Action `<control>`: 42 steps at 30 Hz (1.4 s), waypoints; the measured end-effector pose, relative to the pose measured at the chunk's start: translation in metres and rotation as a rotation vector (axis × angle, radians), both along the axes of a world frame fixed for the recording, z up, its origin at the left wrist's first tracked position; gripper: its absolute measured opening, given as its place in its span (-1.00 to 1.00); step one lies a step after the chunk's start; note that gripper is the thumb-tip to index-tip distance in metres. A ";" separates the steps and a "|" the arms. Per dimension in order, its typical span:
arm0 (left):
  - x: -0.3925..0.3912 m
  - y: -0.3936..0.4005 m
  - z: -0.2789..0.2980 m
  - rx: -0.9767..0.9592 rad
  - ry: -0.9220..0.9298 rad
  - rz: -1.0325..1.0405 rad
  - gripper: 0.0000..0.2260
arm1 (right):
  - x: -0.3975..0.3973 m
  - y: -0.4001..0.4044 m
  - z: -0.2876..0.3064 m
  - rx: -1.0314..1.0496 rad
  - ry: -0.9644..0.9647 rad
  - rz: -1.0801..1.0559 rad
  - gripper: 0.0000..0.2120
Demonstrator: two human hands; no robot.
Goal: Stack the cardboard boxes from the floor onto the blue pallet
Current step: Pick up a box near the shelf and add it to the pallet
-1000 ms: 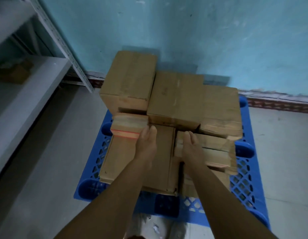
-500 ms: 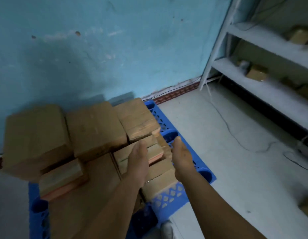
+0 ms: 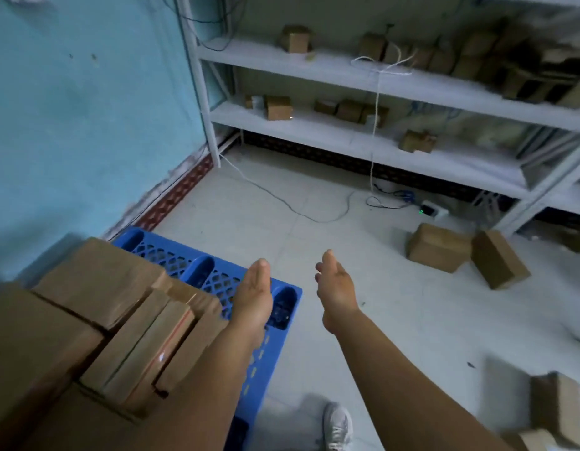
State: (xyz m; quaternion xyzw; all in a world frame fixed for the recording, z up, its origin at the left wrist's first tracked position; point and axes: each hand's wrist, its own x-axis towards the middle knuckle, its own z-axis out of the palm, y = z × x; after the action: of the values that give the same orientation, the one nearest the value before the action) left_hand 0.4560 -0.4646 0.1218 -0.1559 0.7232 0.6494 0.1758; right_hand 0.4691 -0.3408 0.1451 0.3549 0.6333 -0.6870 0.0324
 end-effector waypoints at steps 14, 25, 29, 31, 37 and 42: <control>-0.043 0.274 -0.008 -0.021 -0.007 -0.240 -0.51 | 0.002 0.259 -0.016 -0.082 -0.018 -0.376 -0.46; -0.100 0.444 -0.025 -0.025 -0.015 -0.358 -0.50 | -0.030 0.433 -0.029 -0.041 -0.037 -0.531 -0.44; -0.138 0.492 -0.037 -0.038 -0.019 -0.396 -0.51 | -0.062 0.477 -0.040 -0.073 -0.054 -0.561 -0.47; -0.160 0.517 -0.043 -0.042 -0.039 -0.415 -0.51 | -0.080 0.498 -0.042 -0.074 -0.058 -0.581 -0.55; -0.225 0.587 -0.052 -0.046 -0.080 -0.503 -0.50 | -0.133 0.570 -0.048 -0.051 -0.104 -0.671 -0.43; -0.269 0.638 -0.071 -0.108 -0.112 -0.542 -0.46 | -0.163 0.623 -0.058 -0.103 -0.145 -0.729 -0.39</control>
State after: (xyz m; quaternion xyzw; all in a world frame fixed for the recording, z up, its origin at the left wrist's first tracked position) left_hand 0.1868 0.1738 0.0505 -0.0014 0.7612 0.5295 0.3743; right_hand 0.3058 0.2821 0.0867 0.6026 0.4262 -0.6574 -0.1518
